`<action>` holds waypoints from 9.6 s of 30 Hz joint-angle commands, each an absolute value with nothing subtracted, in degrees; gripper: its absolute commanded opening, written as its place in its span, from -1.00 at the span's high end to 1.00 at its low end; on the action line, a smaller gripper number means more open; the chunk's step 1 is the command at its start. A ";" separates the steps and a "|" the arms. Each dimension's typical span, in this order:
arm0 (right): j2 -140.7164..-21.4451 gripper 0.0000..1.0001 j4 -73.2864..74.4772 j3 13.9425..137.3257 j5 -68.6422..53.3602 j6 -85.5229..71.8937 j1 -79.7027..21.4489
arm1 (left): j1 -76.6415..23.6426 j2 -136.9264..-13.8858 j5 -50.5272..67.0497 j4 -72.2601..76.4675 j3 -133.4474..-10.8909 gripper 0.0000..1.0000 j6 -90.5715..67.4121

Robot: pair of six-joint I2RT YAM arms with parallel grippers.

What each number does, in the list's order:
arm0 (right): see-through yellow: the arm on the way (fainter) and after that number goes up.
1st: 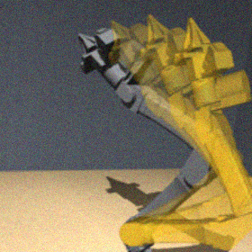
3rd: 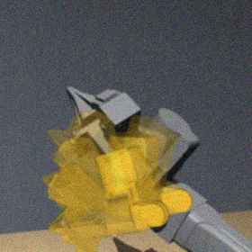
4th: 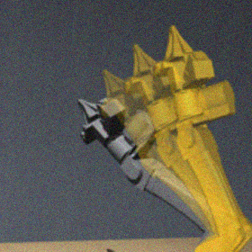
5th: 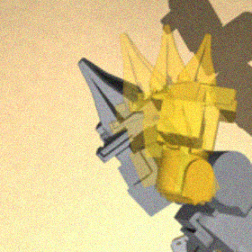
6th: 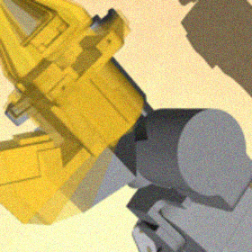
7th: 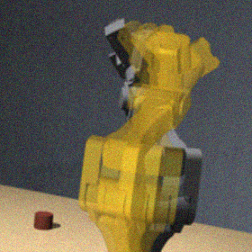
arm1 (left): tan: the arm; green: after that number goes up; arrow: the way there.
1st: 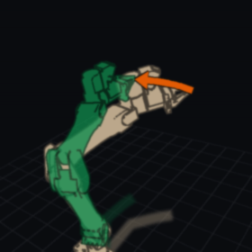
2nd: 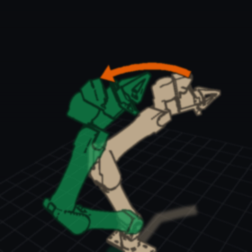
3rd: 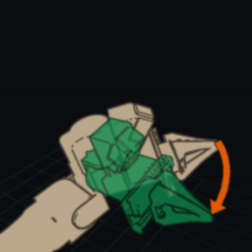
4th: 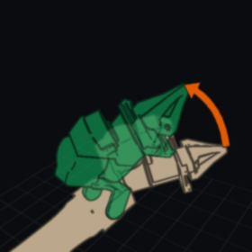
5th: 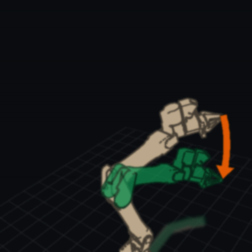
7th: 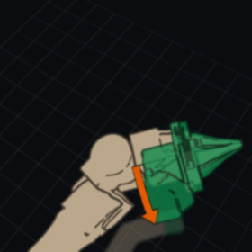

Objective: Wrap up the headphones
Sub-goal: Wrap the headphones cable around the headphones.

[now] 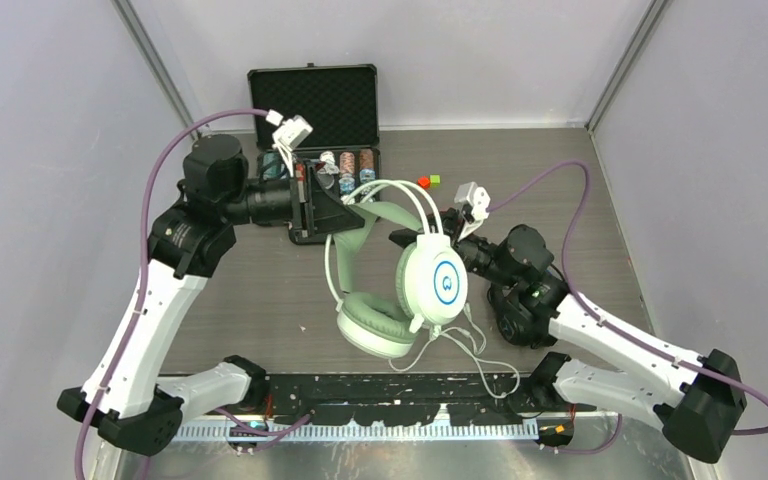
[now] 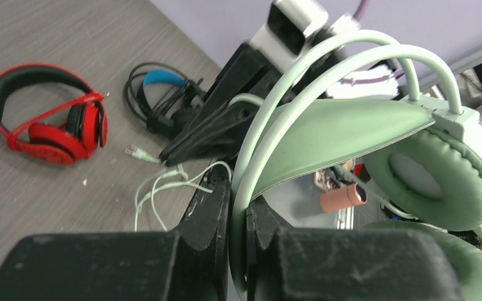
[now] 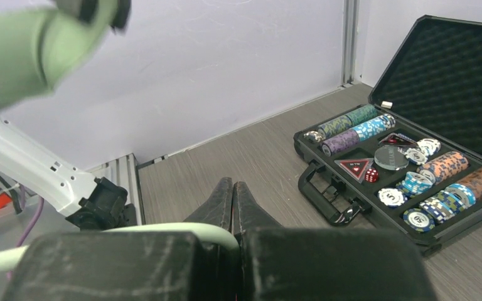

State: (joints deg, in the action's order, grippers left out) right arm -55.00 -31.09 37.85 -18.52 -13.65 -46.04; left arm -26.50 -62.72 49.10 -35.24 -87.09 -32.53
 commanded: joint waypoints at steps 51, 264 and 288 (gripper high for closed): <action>-61.72 0.83 18.91 67.63 -51.88 -48.88 -41.45 | -39.91 -63.42 0.47 -54.66 -85.16 1.00 37.37; -66.63 0.99 -30.77 27.44 3.59 -25.98 -67.42 | -18.74 -59.80 7.22 -39.26 -91.41 1.00 -50.09; -54.61 0.99 -21.28 26.77 6.26 -26.17 -60.63 | -17.23 -60.80 36.72 -34.25 -92.72 1.00 -39.24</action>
State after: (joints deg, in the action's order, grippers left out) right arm -55.96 -22.65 24.73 6.26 -25.65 -63.24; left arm -17.28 -63.07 19.49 -44.27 -93.73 -40.21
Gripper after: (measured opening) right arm 0.071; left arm 0.099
